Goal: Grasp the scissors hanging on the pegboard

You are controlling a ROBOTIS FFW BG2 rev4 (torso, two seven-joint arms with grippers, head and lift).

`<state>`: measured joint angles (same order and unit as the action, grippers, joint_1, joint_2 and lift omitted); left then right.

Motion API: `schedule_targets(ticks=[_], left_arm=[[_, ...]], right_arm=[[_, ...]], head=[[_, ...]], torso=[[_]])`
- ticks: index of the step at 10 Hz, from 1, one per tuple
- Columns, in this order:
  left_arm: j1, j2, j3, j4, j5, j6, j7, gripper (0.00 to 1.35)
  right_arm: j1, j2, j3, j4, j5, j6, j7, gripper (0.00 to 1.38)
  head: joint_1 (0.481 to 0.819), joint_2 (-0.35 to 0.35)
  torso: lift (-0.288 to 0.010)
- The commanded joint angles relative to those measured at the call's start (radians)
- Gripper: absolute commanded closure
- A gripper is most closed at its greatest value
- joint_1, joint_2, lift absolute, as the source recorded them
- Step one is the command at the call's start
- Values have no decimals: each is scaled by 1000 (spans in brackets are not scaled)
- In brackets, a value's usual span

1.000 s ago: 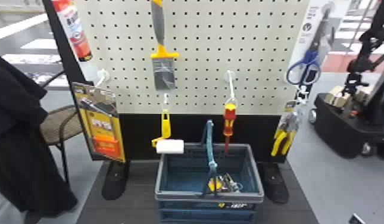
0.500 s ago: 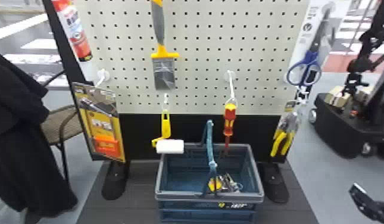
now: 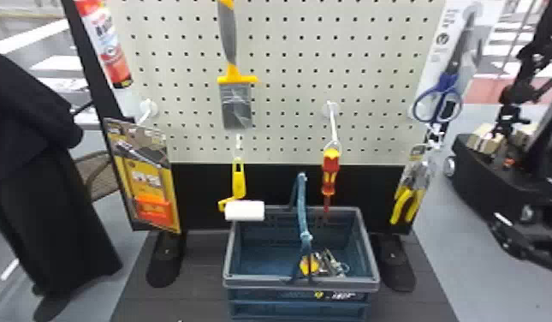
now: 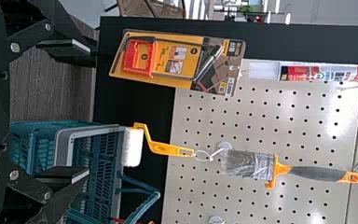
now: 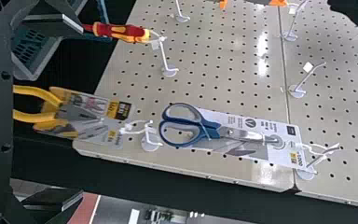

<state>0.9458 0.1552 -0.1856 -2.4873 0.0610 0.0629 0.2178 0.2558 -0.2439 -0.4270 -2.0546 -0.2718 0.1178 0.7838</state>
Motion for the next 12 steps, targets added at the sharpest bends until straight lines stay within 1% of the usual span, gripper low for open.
schedule_targets(ticks=[1, 3, 7, 10, 11, 12], left_arm=[[-7, 6, -5, 5, 5, 0, 0, 367], [-13, 7, -8, 7, 8, 0, 0, 367], [-30, 23, -17, 10, 20, 0, 2, 367], [-58, 47, -34, 27, 42, -5, 2, 367], [-63, 50, -35, 34, 45, -9, 2, 367], [-67, 53, -37, 41, 51, -20, 0, 367]], right_arm=[[-60, -40, 19, 28, -18, 10, -3, 81], [-118, -77, 34, 60, -52, 23, -11, 79], [-229, -158, 68, 97, -95, 45, -26, 79], [-324, -204, 136, 161, -181, 49, -35, 79], [-369, -225, 177, 213, -225, 49, -37, 79], [-425, -256, 218, 244, -242, 65, -37, 79]], head=[[549, 0], [549, 0], [549, 0], [549, 0], [549, 0], [549, 0]], torso=[[-100], [-100], [-100], [-100], [-100], [-100]])
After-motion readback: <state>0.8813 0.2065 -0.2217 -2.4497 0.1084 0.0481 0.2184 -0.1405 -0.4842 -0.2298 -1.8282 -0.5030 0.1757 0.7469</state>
